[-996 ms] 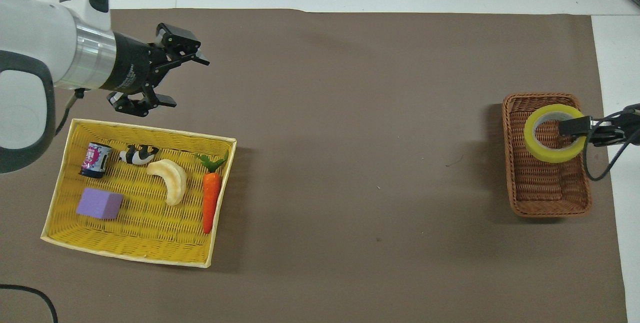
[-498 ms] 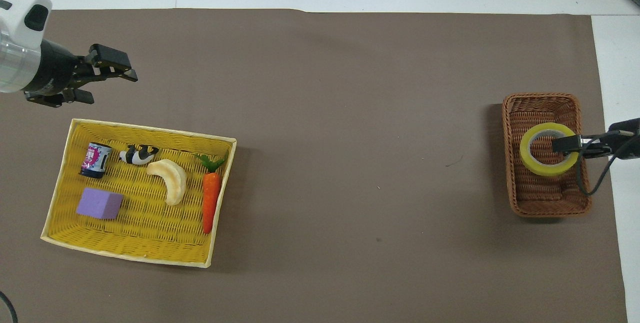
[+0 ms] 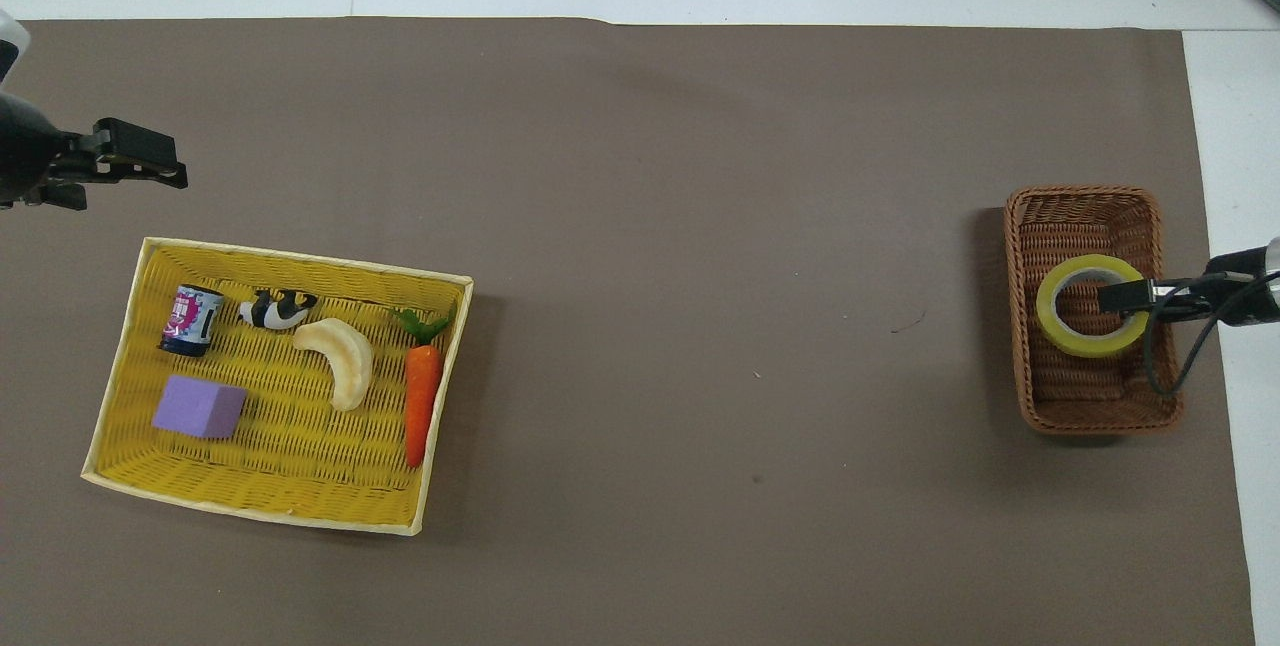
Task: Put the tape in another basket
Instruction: 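Lower the tape into the wicker basket while the left gripper withdraws, then open the right gripper and release the tape in the wicker basket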
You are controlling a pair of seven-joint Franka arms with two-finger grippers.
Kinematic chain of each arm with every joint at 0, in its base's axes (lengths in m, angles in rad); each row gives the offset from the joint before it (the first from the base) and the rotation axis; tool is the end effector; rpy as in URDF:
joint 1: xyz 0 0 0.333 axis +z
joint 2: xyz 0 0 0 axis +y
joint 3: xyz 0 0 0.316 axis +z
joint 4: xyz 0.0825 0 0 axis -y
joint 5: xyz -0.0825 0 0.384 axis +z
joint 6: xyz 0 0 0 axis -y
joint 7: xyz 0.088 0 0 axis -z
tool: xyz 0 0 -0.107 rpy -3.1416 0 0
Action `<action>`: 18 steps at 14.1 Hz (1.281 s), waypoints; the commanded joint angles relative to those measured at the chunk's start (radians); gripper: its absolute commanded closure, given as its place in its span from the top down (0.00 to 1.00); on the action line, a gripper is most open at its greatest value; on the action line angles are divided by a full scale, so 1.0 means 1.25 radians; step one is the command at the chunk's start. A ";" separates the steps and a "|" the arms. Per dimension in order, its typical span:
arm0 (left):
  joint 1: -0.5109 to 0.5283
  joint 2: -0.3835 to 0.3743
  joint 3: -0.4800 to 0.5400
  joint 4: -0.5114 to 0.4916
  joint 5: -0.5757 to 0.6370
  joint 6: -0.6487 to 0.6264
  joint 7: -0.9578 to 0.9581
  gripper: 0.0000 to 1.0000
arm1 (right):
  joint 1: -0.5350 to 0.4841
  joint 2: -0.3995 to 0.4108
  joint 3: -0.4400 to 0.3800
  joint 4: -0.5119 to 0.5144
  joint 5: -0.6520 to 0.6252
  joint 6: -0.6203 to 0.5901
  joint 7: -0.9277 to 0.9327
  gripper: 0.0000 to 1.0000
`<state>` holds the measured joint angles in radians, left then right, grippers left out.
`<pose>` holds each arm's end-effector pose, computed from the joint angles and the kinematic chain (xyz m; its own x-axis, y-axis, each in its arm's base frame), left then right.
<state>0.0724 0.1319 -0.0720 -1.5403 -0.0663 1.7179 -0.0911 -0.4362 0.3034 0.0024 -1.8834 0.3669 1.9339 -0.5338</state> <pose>0.6065 -0.0032 0.5762 0.9941 0.1018 0.0386 0.0985 -0.9920 0.0792 0.5505 -0.2279 0.3335 0.9949 -0.0583 -0.0828 -0.0862 -0.9169 -0.3898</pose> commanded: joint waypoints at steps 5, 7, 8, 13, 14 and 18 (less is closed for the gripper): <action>0.003 -0.080 0.010 -0.006 0.057 -0.096 0.111 1.00 | -0.011 0.006 0.009 0.022 0.000 0.008 0.010 1.00; 0.005 -0.126 0.012 -0.051 0.057 -0.107 0.129 1.00 | -0.007 0.005 0.009 0.041 -0.003 0.011 0.015 1.00; 0.005 -0.152 0.012 -0.081 0.057 -0.102 0.144 1.00 | 0.002 0.000 0.009 0.061 -0.005 0.011 0.033 1.00; 0.019 -0.152 0.012 -0.063 0.051 -0.129 0.149 1.00 | 0.084 -0.027 0.010 0.148 -0.168 0.013 0.207 1.00; 0.021 -0.128 0.012 -0.026 0.049 -0.174 0.149 1.00 | 0.108 -0.039 0.010 0.158 -0.201 0.013 0.250 1.00; 0.022 -0.048 0.011 0.114 0.047 -0.289 0.148 1.00 | 0.192 -0.095 0.012 0.150 -0.282 -0.007 0.442 1.00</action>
<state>0.0857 -0.0026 -0.0486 -1.5195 -0.0134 1.4367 0.0793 -0.2240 0.2271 0.0134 -1.6778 0.0529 1.9420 -0.0858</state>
